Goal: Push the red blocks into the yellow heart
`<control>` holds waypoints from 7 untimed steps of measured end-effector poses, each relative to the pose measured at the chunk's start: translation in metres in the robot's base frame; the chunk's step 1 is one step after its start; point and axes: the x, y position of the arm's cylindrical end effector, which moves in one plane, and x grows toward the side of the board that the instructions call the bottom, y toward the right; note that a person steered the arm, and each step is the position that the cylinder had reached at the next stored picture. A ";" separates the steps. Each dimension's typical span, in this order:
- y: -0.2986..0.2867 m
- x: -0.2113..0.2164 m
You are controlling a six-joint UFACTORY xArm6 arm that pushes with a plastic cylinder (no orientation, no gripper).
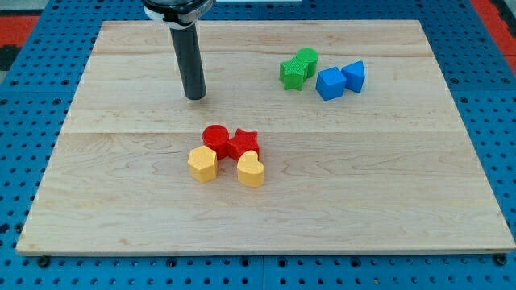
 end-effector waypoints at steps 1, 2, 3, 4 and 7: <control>0.000 0.000; 0.000 0.027; 0.000 0.039; 0.000 0.056; 0.022 0.082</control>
